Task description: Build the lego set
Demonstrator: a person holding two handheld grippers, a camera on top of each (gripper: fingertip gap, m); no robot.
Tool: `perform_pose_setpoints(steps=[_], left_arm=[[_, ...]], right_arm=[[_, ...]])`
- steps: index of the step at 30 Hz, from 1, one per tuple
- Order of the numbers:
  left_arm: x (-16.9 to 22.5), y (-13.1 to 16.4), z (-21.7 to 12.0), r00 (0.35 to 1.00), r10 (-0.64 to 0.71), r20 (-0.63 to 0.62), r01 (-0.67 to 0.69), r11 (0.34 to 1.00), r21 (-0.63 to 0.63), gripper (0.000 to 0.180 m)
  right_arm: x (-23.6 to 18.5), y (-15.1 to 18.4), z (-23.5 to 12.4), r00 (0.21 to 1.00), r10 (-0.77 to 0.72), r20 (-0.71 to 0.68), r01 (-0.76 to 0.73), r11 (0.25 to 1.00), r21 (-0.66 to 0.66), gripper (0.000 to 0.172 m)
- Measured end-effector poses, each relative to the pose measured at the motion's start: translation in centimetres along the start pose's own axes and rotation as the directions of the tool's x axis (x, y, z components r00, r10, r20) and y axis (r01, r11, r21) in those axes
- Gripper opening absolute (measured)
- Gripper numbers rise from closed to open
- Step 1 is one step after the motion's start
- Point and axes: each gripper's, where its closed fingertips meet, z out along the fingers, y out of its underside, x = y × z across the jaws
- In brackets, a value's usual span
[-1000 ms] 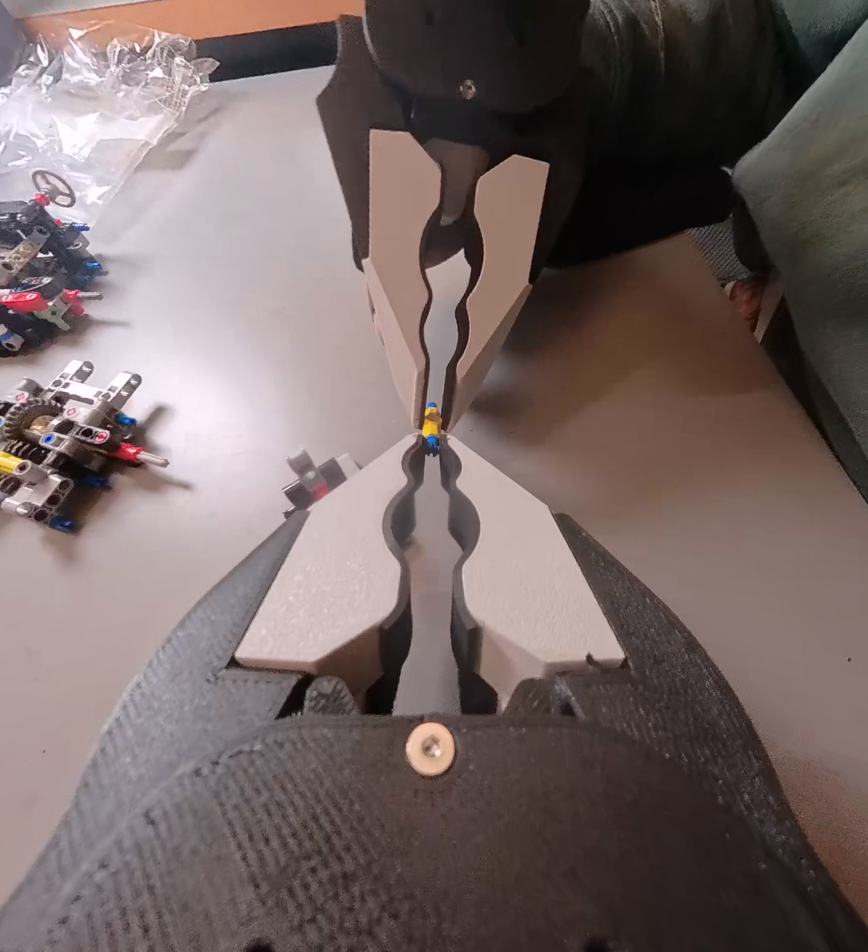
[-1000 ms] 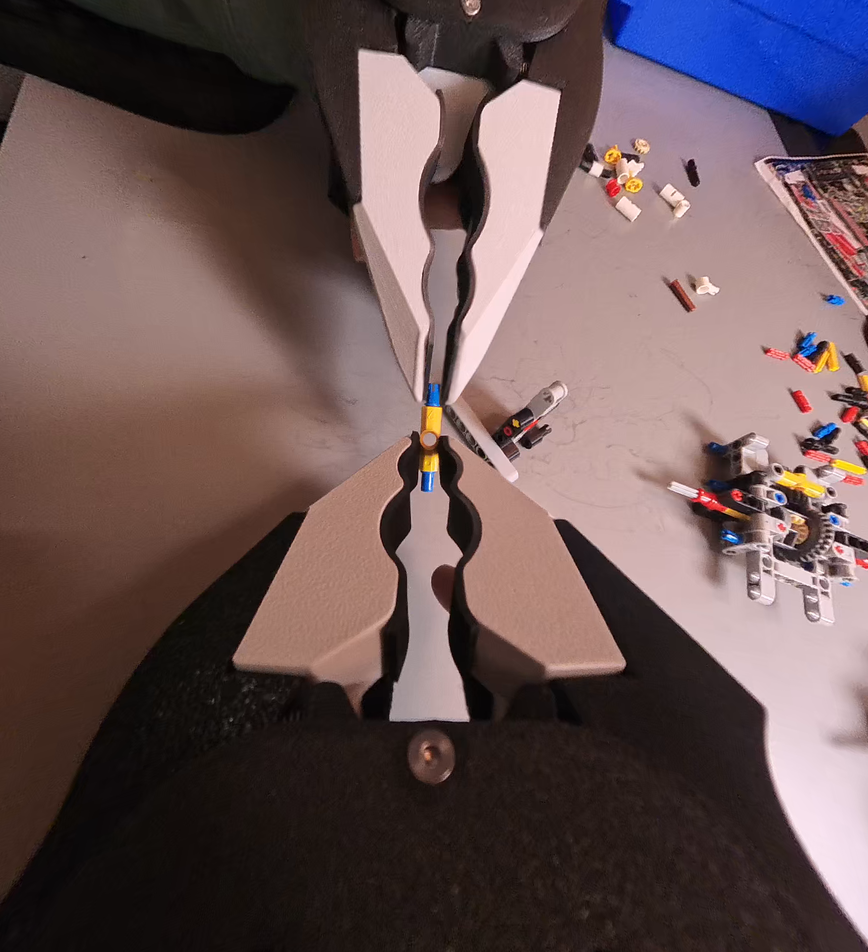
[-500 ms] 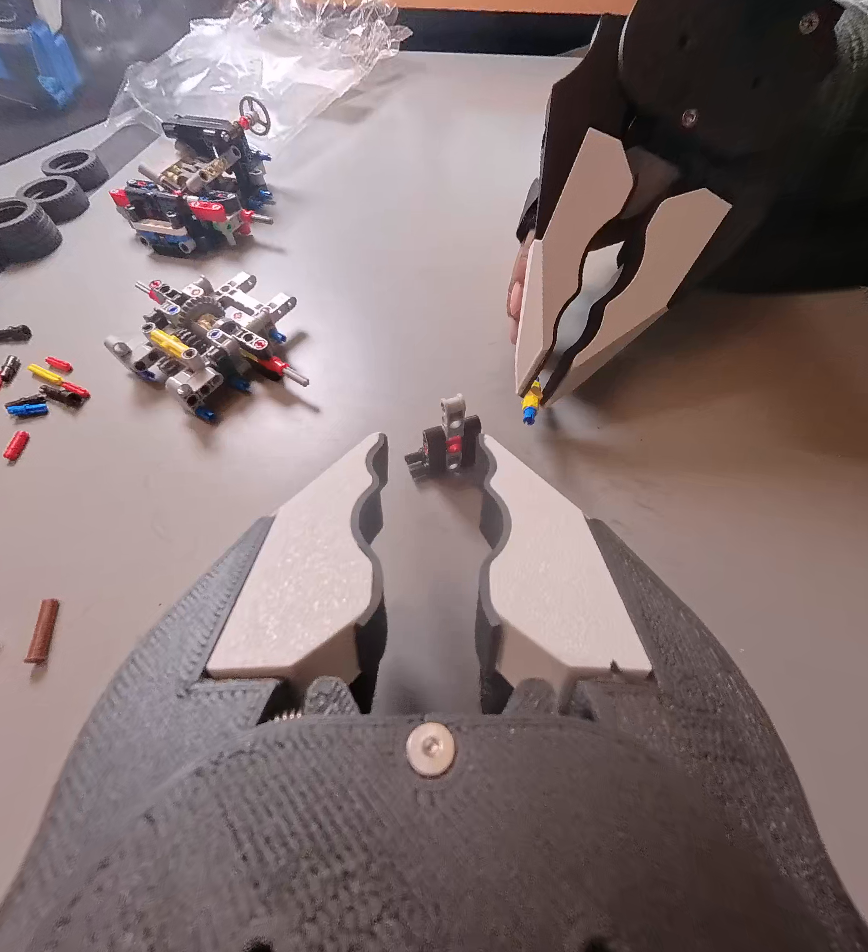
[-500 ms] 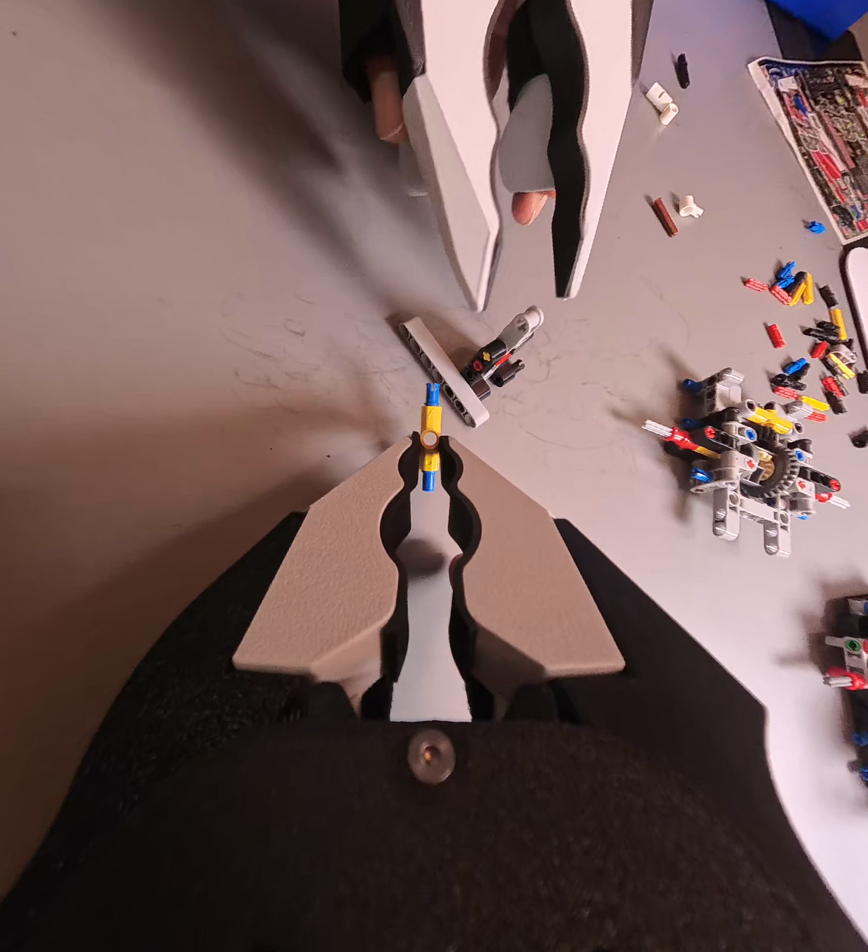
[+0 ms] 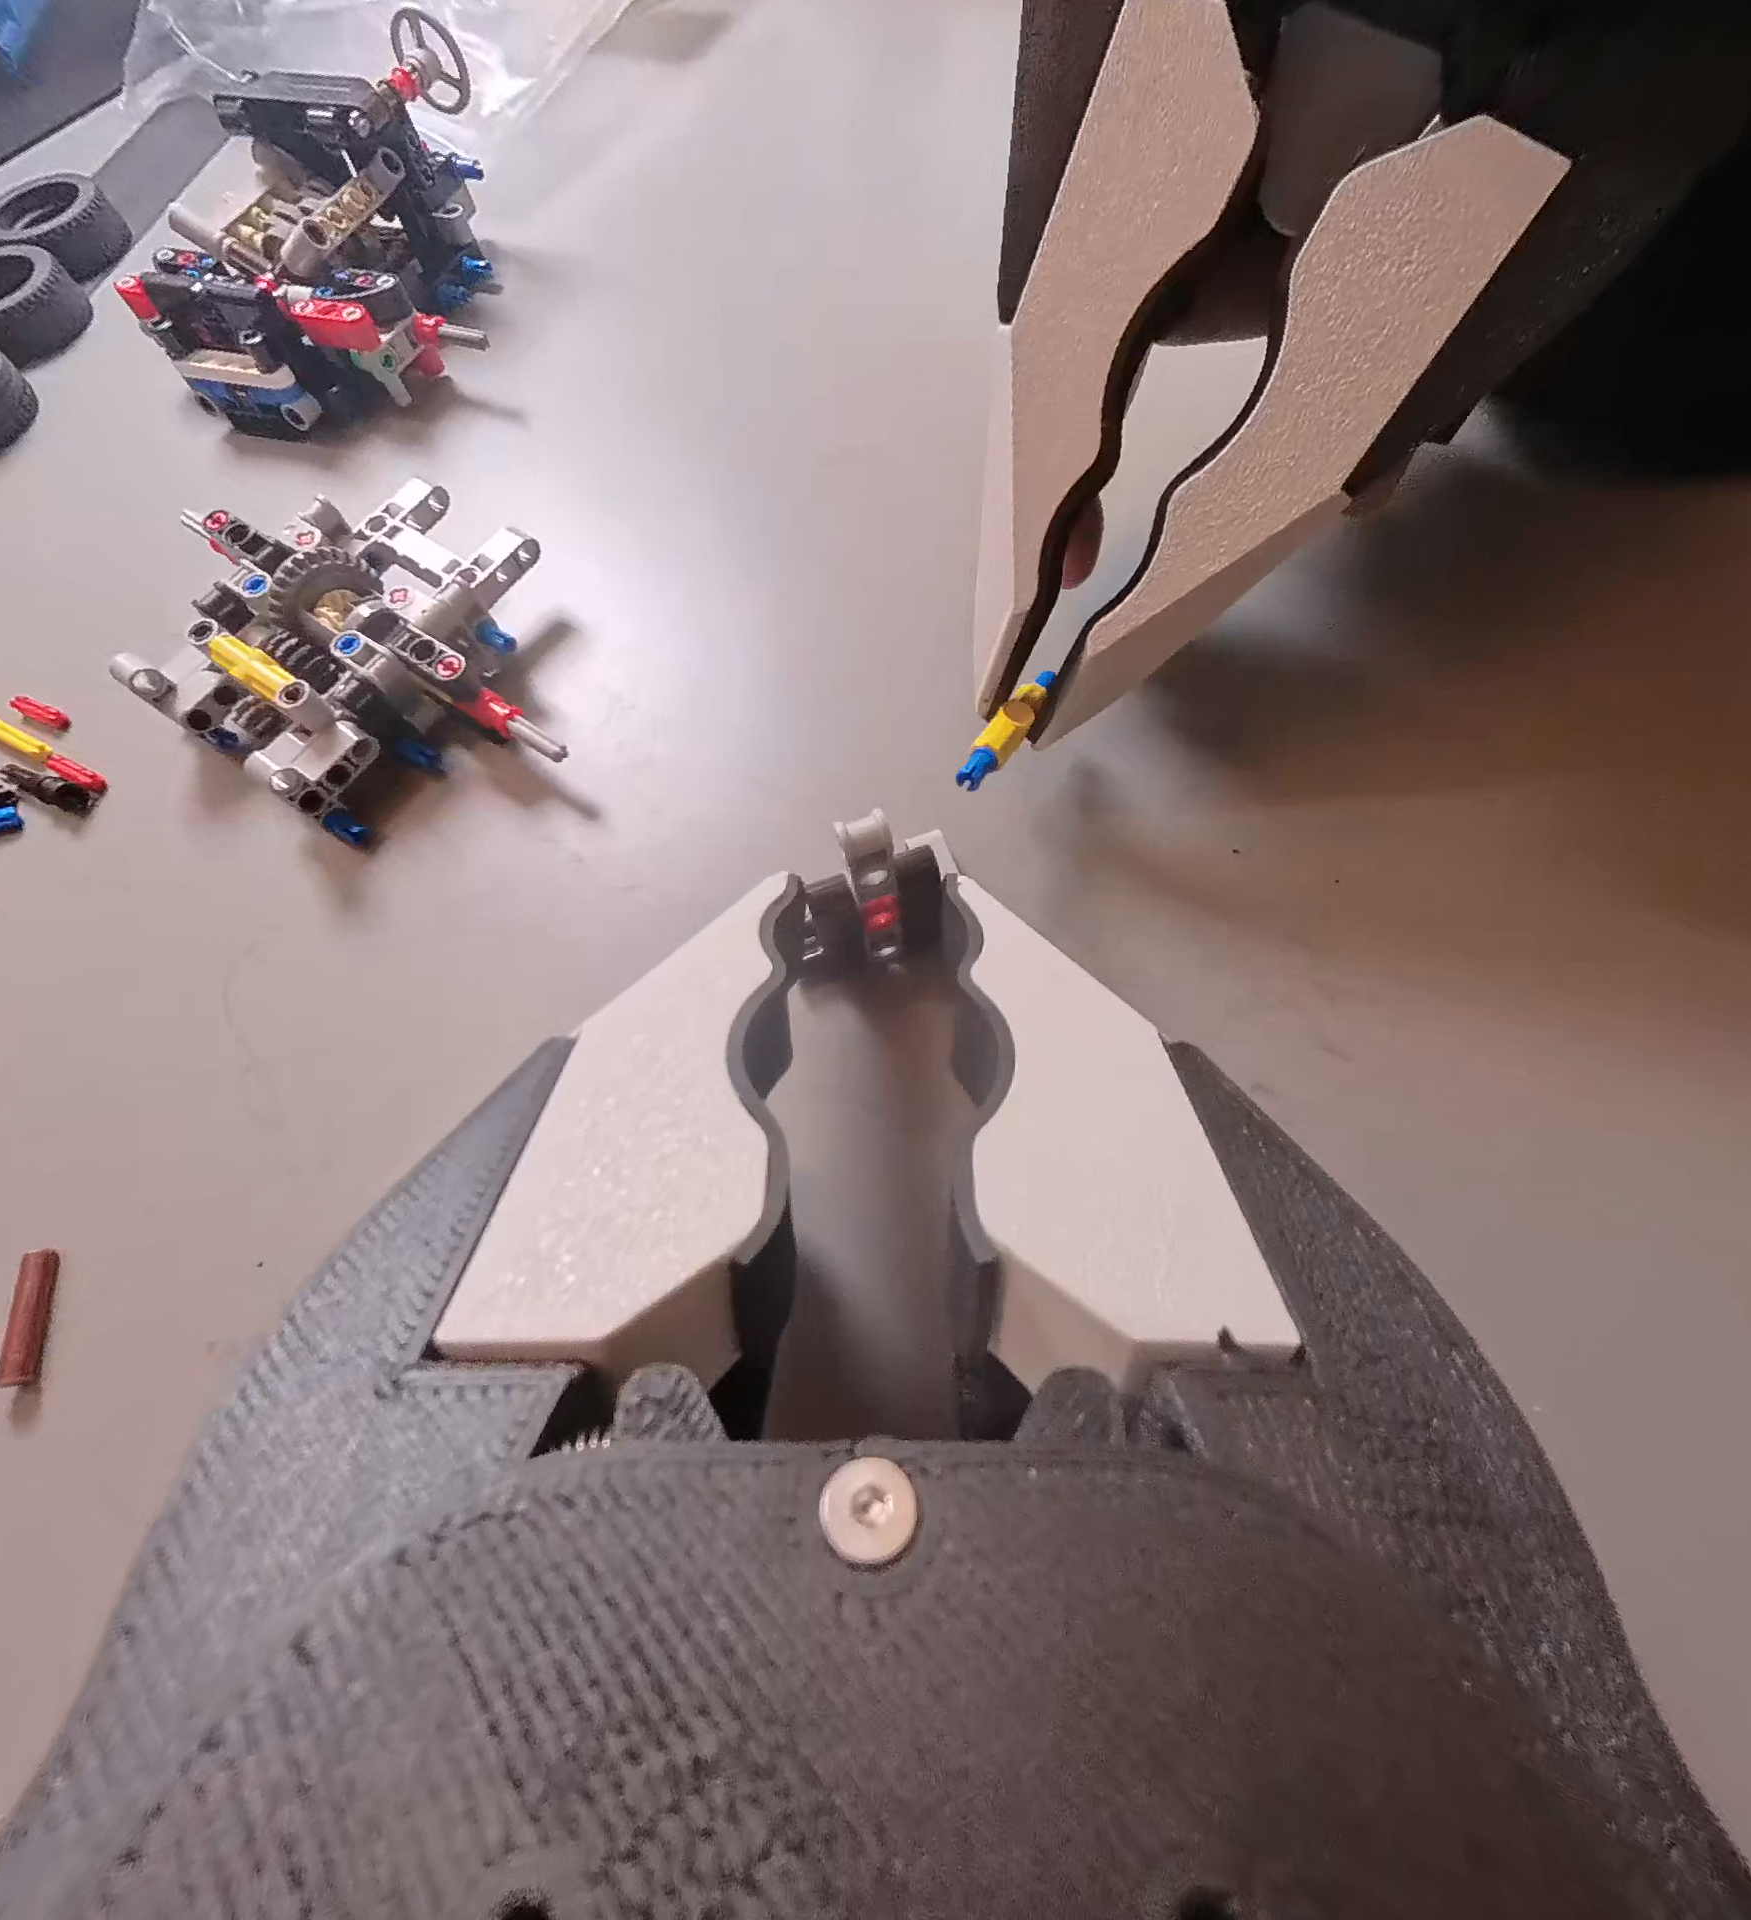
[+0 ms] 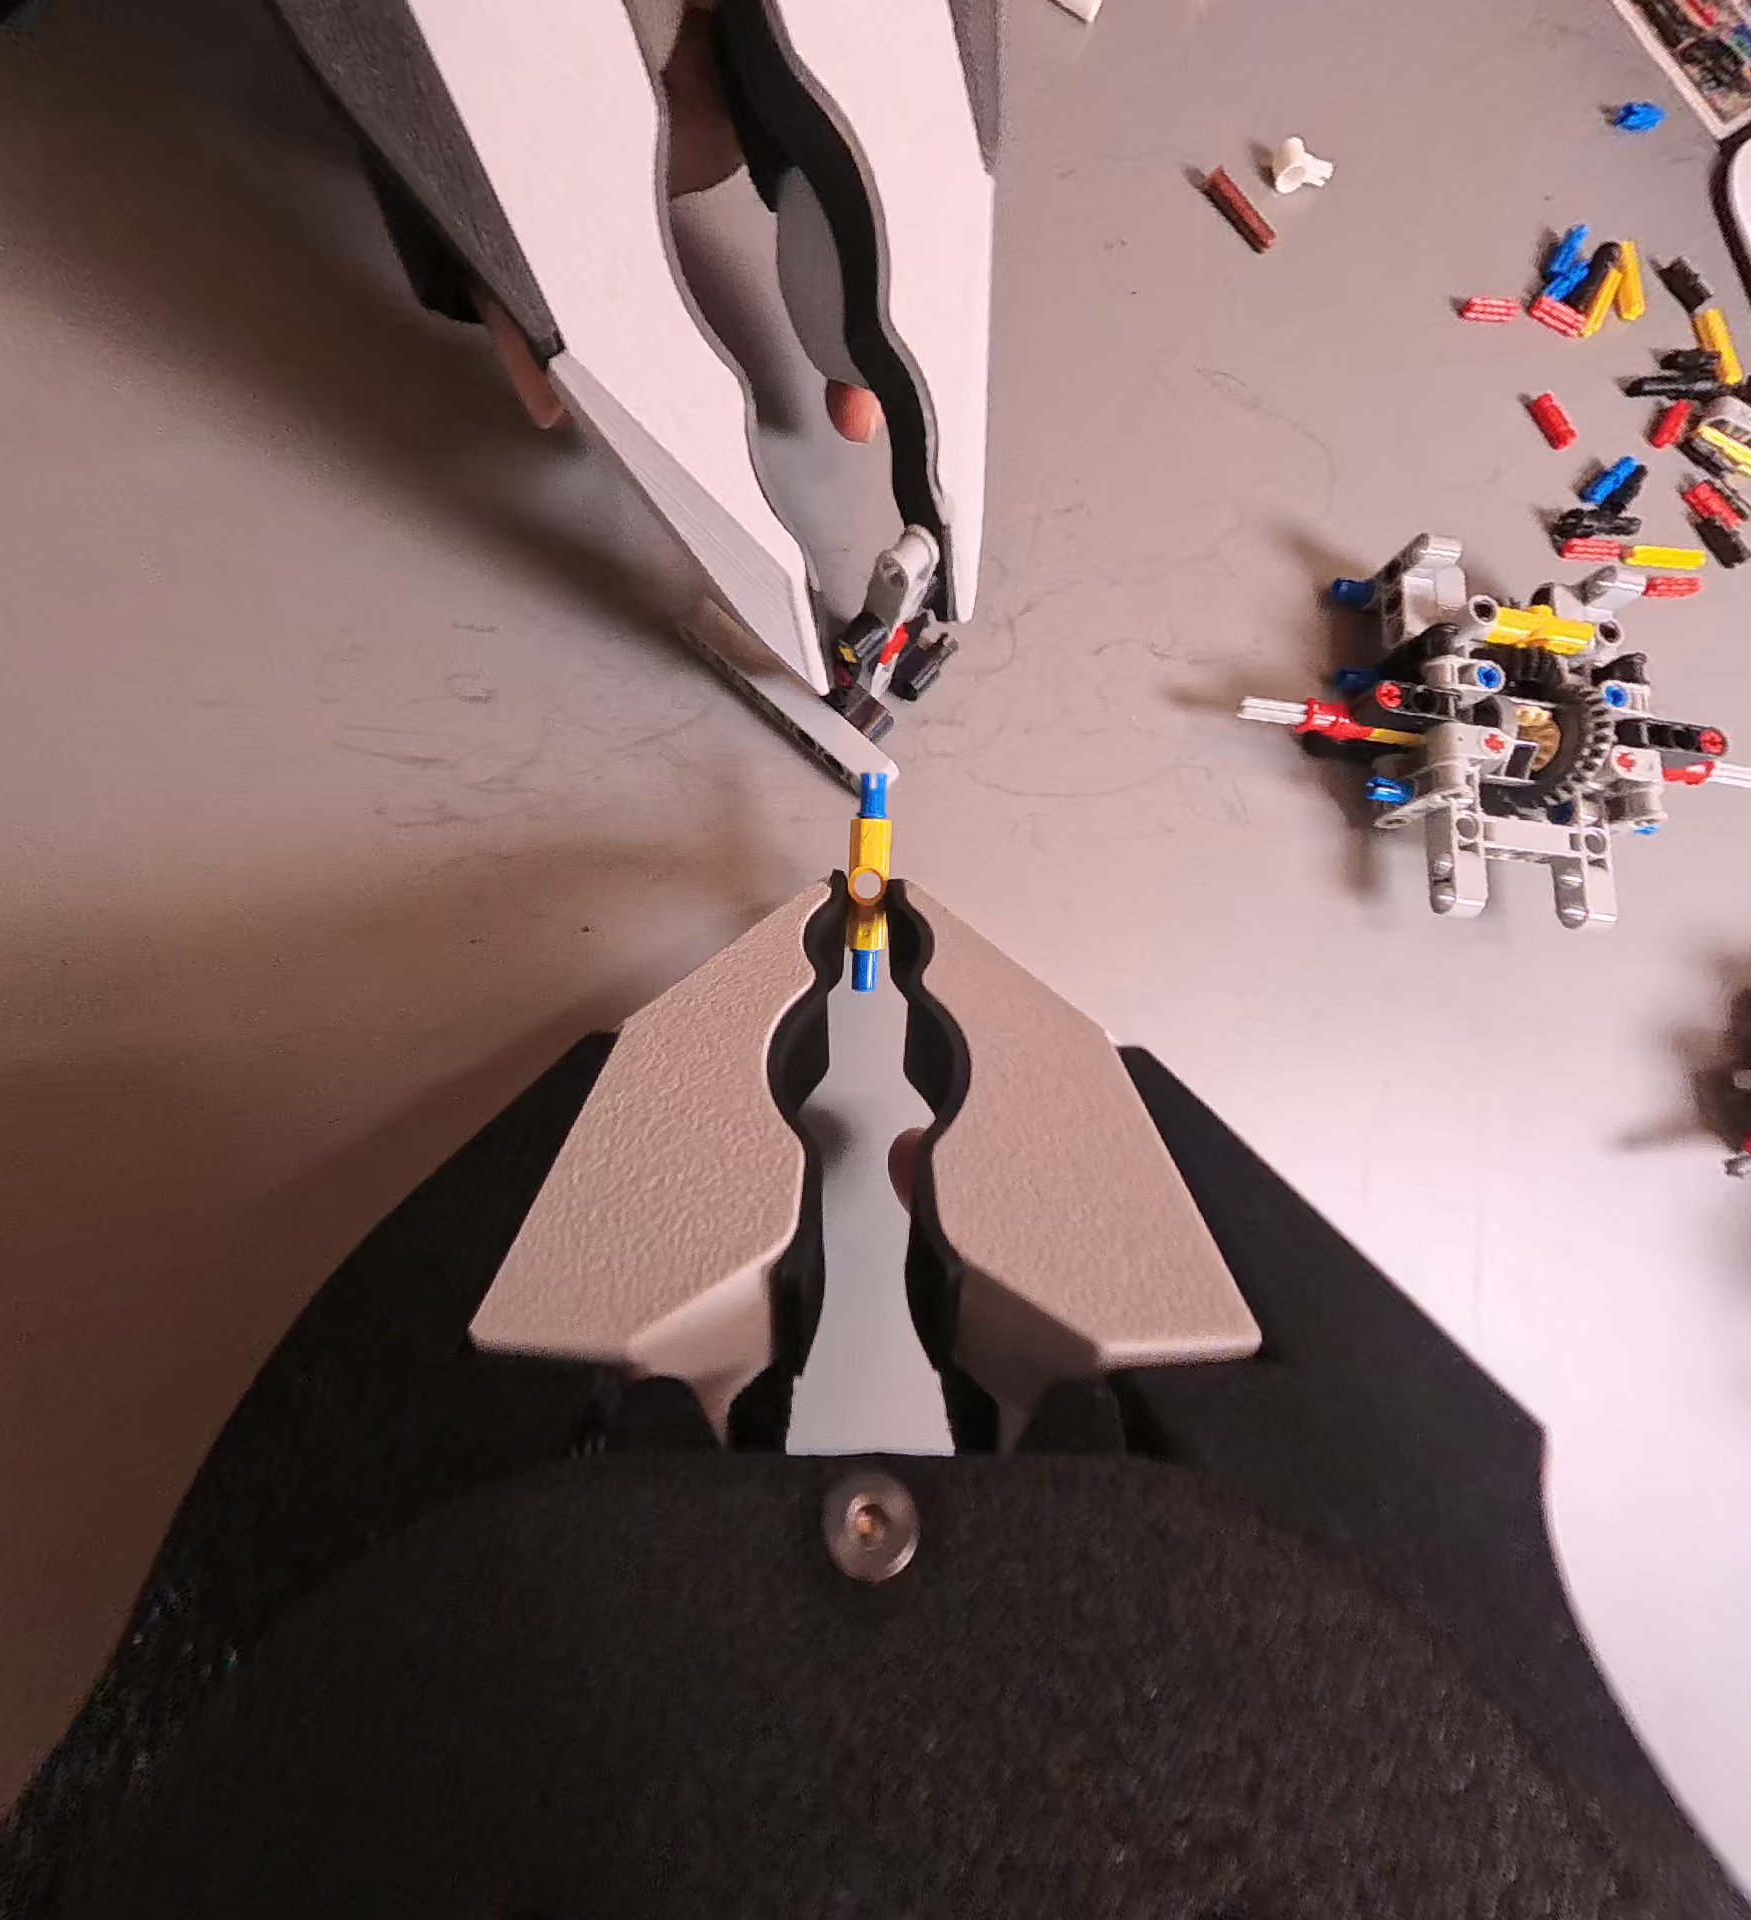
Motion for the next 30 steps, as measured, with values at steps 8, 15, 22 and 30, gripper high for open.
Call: perform_pose_setpoints(steps=[8, 15, 22, 30], left_arm=[[0.8, 0.3, -0.6, 0.998, -0.055, 0.008, 0.055, 0.998, -0.019, 0.027], [2.4, -0.2, -1.4, 0.989, -0.071, -0.132, 0.072, 0.997, 0.003, 0.024], [2.0, -0.4, -1.7, 0.992, -0.012, -0.126, 0.018, 0.999, 0.045, 0.031], [2.8, 0.2, 0.1, 0.989, 0.108, -0.096, -0.110, 0.994, -0.013, 0.021]], right_arm=[[2.7, -0.2, -0.3, 0.989, 0.110, -0.097, -0.103, 0.992, 0.075, 0.005], [3.6, -0.4, -0.5, 0.978, 0.165, -0.124, -0.148, 0.980, 0.132, 0.005], [3.7, -0.7, -0.6, 0.977, 0.182, -0.112, -0.163, 0.974, 0.160, 0.005], [3.8, -1.2, -0.6, 0.975, 0.200, -0.100, -0.177, 0.964, 0.196, 0.005]])
